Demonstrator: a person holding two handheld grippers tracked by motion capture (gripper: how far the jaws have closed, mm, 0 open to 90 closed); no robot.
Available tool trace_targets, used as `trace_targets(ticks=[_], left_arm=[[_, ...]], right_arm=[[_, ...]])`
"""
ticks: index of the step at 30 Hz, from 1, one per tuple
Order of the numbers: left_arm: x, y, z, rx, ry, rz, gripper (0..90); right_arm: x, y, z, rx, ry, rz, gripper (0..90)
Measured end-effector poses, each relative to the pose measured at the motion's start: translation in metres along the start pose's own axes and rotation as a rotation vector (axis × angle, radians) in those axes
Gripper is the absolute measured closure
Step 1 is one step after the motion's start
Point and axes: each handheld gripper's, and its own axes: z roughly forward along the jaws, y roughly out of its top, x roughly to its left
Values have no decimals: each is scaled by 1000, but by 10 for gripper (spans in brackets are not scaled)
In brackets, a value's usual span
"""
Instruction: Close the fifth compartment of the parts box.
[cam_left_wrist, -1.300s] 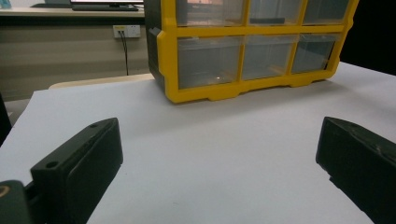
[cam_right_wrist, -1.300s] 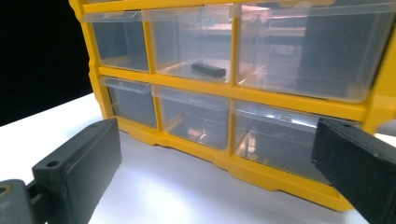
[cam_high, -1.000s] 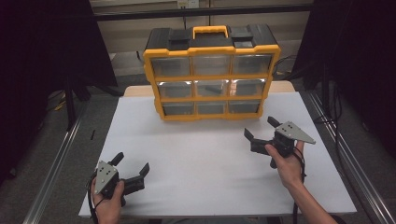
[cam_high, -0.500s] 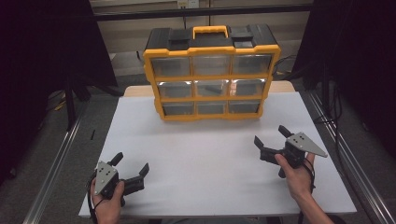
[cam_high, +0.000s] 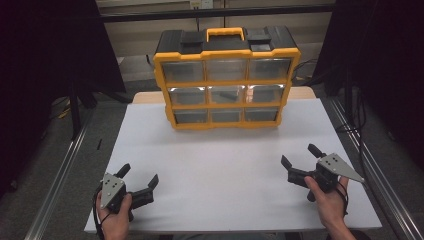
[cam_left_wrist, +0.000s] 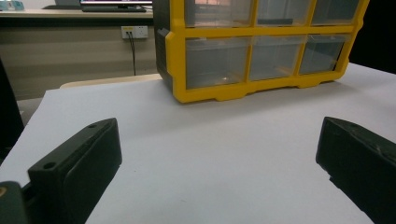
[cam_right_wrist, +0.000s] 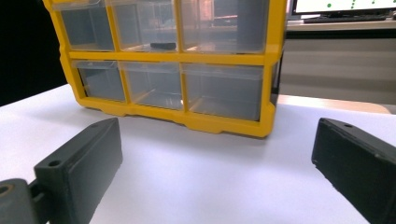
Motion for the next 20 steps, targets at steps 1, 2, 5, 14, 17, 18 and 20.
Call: trace_targets(ticks=[1, 2, 5, 14, 17, 18, 20], left_arm=[[0, 0, 0, -1, 0, 1, 5], [0, 0, 0, -1, 0, 0, 5], [1, 0, -1, 3, 3, 6, 5], [0, -1, -1, 12, -3, 6, 5], [0, -1, 0, 13, -12, 4, 5], [0, -1, 0, 11, -15, 5, 5], [0, 0, 0, 9, -14, 3, 5]], right_arm=[[0, -1, -2, -2, 0, 5, 13], [-1, -1, -3, -1, -4, 2, 13], [-2, -3, -9, 2, -14, 0, 11], [-7, -17, -24, 27, -44, 5, 12], [-8, -16, -24, 16, -46, 10, 12], [-8, -16, -23, 18, -48, 12, 12], [-8, -17, -20, 23, -51, 11, 13]])
